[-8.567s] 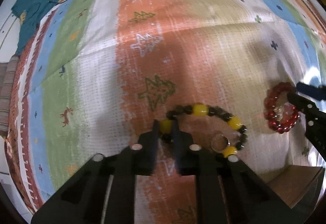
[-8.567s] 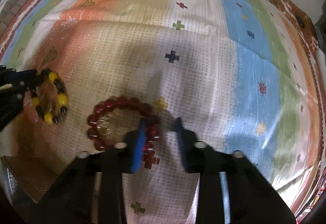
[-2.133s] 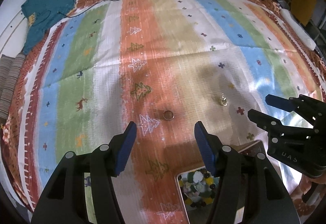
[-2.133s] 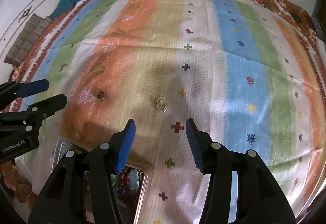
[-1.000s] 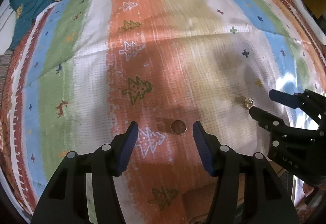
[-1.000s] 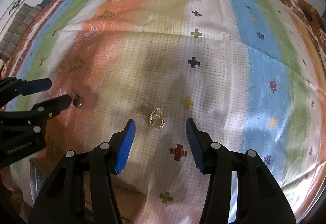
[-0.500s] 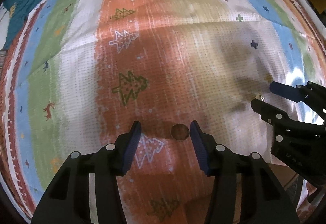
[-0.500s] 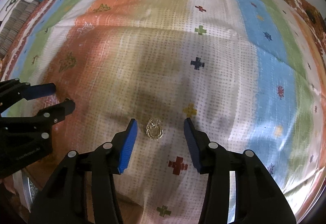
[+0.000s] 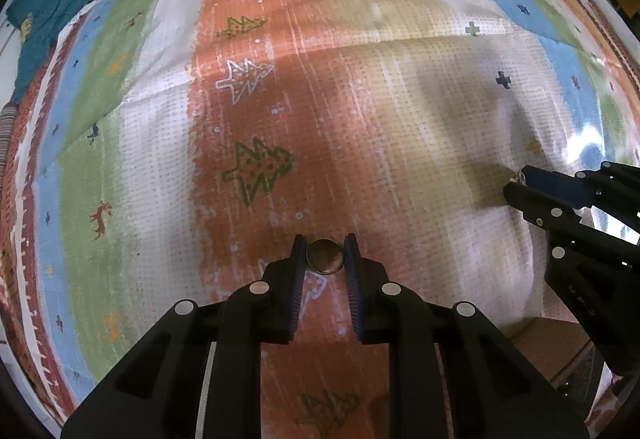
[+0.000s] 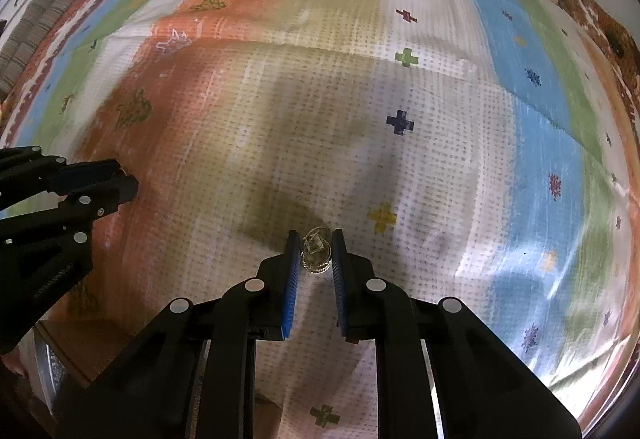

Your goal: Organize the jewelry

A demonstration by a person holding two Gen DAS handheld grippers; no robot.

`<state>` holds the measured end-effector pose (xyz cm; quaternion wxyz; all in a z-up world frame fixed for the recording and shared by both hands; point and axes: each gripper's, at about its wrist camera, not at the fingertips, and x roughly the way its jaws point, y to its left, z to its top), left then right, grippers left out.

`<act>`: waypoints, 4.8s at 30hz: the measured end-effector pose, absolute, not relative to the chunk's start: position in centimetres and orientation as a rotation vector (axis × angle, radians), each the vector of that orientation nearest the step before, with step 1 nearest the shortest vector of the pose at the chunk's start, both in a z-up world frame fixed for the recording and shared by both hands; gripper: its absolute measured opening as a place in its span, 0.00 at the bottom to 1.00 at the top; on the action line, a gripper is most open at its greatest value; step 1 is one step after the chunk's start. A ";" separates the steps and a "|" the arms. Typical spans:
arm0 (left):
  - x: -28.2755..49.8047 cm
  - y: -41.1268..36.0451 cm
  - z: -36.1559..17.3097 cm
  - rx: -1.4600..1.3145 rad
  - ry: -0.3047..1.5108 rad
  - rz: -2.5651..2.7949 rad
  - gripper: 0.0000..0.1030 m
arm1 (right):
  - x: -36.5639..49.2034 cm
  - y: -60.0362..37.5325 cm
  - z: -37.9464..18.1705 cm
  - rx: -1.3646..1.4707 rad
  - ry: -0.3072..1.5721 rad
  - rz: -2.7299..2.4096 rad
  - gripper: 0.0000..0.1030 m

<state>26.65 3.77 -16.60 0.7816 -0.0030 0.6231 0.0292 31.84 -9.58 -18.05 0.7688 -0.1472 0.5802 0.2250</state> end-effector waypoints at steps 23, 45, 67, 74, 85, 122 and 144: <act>23.4 2.4 -10.1 -0.057 1.192 0.048 0.18 | 28.7 -11.2 -13.0 -0.251 1.151 0.489 0.16; 19.1 1.1 -5.9 -0.088 1.098 0.006 0.18 | 24.9 -12.3 -9.0 -0.212 1.039 0.533 0.16; 15.3 0.1 -3.4 -0.105 1.024 -0.032 0.18 | 21.5 -13.6 -7.0 -0.186 0.992 0.562 0.16; 14.0 -0.4 -2.8 -0.100 1.007 -0.044 0.18 | 20.1 -13.9 -6.5 -0.186 0.979 0.576 0.16; 11.6 -0.8 -2.3 -0.097 0.987 -0.058 0.18 | 18.0 -14.5 -6.3 -0.191 0.972 0.594 0.16; 7.3 0.8 -1.1 -0.150 0.954 -0.024 0.49 | 14.7 -16.9 -5.4 -0.172 0.969 0.542 0.54; 2.5 -0.1 -1.1 -0.086 0.926 -0.023 0.79 | 10.2 -18.5 -4.2 -0.223 0.913 0.548 0.85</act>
